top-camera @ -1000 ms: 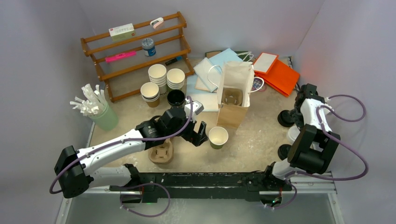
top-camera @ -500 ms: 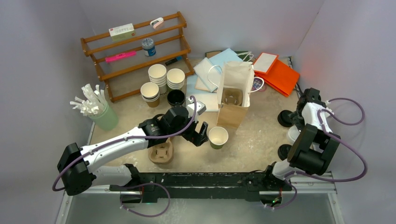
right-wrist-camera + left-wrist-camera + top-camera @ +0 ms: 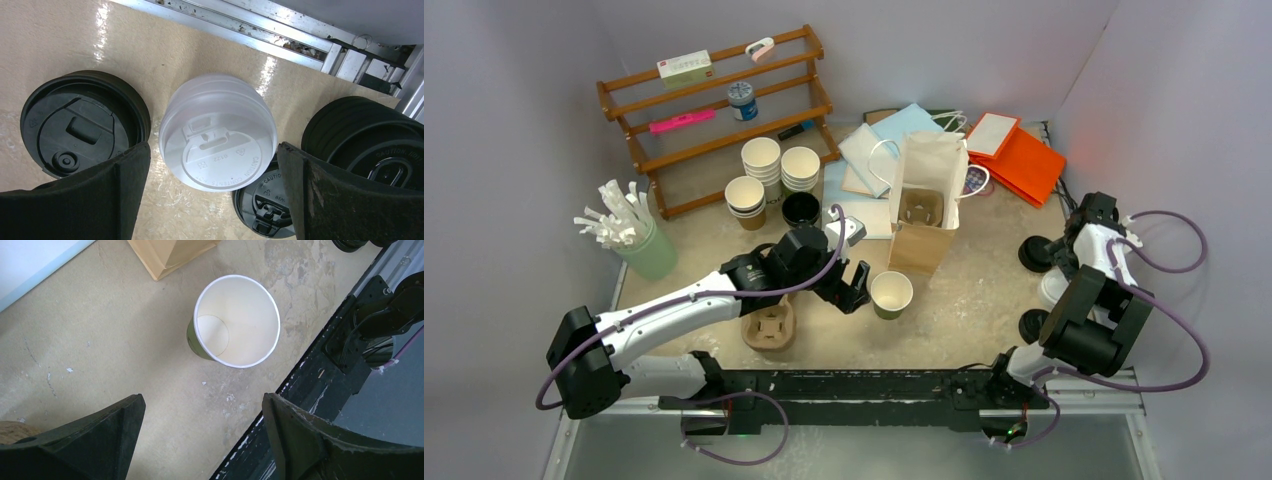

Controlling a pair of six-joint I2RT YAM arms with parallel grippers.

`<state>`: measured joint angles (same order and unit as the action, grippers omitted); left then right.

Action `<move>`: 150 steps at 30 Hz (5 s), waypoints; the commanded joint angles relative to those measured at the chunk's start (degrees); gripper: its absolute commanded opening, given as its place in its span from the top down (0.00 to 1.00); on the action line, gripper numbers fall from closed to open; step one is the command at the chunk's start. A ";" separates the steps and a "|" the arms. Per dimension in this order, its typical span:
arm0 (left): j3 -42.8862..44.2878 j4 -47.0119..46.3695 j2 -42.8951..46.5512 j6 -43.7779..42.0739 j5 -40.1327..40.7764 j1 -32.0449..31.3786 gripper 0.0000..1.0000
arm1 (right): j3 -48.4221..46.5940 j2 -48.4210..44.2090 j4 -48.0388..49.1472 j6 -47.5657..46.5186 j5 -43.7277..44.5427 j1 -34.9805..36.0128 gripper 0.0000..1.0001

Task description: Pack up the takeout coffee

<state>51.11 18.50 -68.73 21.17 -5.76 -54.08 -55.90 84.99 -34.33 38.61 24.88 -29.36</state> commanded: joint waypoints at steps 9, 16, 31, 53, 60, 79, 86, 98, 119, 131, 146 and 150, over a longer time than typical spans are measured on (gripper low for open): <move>2.42 -0.96 -0.17 -1.91 -0.51 -0.24 0.08 | 1.88 -1.58 1.31 -0.11 -1.05 -0.78 0.02; 2.40 -0.84 -0.05 -1.72 -0.80 -0.24 0.08 | 2.46 -2.23 1.32 -0.03 -1.02 -0.78 0.08; 2.25 -1.13 0.13 -1.87 -1.53 -0.23 0.08 | 0.79 -3.95 -0.59 0.59 -1.10 -0.78 0.23; 2.45 -1.36 -0.26 -2.18 -2.06 -0.23 0.08 | 7.64 -8.17 7.19 -3.26 -4.87 -0.96 0.02; 2.48 -1.46 -0.44 -2.15 -2.49 -0.22 0.08 | 7.90 -9.23 7.38 -3.91 -5.15 -1.04 0.02; 2.56 -1.51 -0.61 -2.63 -2.83 -0.23 0.06 | 9.11 -10.10 8.55 -4.11 -6.11 -2.12 0.02; 2.66 -1.43 -0.78 -2.71 -2.86 -0.23 0.06 | 10.14 -9.99 9.39 -3.78 -7.88 -3.71 0.02; 2.99 -1.00 -1.30 -2.89 -2.77 -0.23 0.06 | 10.27 -8.92 10.66 -3.69 -8.71 -4.30 0.14; 3.02 -1.19 -1.85 -2.45 -3.06 -0.23 0.06 | 8.27 -9.65 7.39 -1.97 -8.14 -4.30 0.32; 3.10 -1.65 -2.11 -2.04 -3.53 -0.23 0.06 | 3.52 -10.24 -0.44 -0.35 -9.03 -4.30 0.29; 3.66 -1.54 -2.26 -2.89 -4.68 -0.23 0.06 | 1.09 -6.80 1.70 -0.91 -12.07 -4.30 0.01; 3.64 -1.81 -2.45 -2.89 -4.71 -0.23 0.06 | 0.18 -4.77 2.73 -0.59 -9.49 -4.23 0.02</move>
<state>52.31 18.48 -70.85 19.68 -9.37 -54.08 -53.06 78.59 -32.93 37.98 13.85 -33.39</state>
